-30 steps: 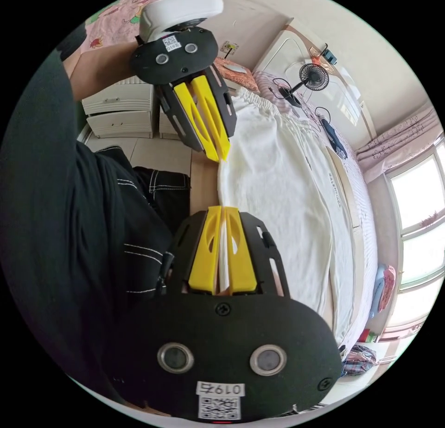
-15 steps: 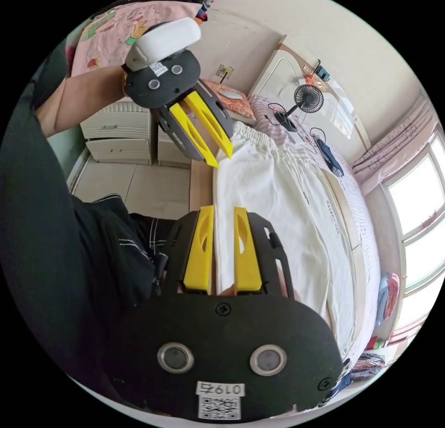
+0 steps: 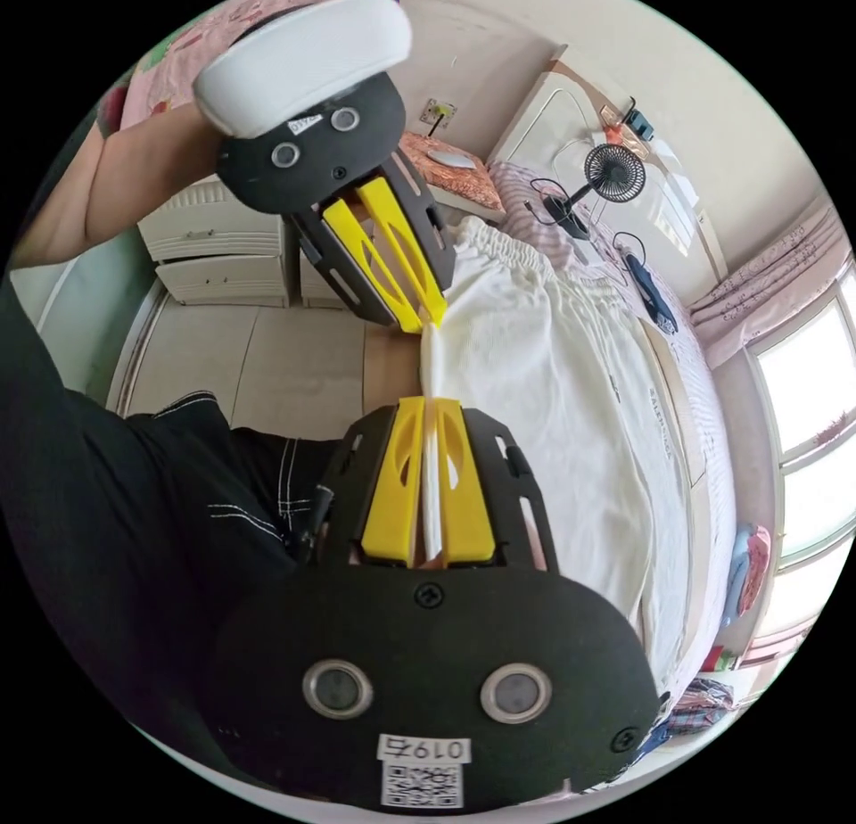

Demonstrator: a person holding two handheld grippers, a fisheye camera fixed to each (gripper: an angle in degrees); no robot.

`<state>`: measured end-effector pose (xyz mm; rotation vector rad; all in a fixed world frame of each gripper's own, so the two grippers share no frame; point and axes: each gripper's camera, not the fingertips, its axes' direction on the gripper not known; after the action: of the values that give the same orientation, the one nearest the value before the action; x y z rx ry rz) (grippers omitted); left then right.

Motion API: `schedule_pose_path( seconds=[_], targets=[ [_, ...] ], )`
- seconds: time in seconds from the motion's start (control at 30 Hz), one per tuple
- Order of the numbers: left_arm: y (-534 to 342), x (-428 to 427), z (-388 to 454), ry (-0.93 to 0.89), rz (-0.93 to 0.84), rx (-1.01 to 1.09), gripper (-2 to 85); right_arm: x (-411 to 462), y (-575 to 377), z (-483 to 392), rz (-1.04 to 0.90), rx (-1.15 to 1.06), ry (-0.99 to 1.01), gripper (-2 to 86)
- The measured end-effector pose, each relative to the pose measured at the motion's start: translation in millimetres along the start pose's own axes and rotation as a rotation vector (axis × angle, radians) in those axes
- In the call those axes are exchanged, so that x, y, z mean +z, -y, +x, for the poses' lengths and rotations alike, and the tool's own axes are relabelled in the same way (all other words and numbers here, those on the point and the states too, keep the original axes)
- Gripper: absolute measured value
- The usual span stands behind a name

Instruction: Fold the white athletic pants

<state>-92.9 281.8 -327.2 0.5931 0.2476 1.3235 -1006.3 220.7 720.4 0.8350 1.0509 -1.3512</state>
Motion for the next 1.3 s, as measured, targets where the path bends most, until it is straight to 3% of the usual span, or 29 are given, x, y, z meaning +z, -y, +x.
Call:
schedule_pose_path(
  seconds=[0.17,0.4,0.57,0.7,0.83,1.3],
  targets=[
    [5.7,-3.4,-3.1,-0.073,-0.009,-0.011,1.9,10.3,5.8,0.3,-0.009,-0.005,0.022,1.1],
    [-5.0,-11.1,-14.8,0.024,-0.022,-0.182,6.3,14.3,8.9,-3.3,0.007,-0.010,-0.024,3.6],
    [-1.9,4.3,6.0,0.292,-0.210,-0.016,6.5,18.1,10.3,4.1,0.028,0.023,-0.005,2.7],
    [11.2,5.3,15.5,0.256,-0.178,0.066,4.8,18.4,7.5,15.8,0.042,0.069,0.046,1.9],
    [24.2,21.8,20.4,0.332,-0.243,0.159,2.5,22.1,4.0,21.7,0.046,0.085,0.067,1.3],
    [42.6,44.1,-3.2,0.170,-0.292,0.180,0.5,42.6,-6.6,19.7,-0.002,-0.003,0.010,0.5]
  ],
)
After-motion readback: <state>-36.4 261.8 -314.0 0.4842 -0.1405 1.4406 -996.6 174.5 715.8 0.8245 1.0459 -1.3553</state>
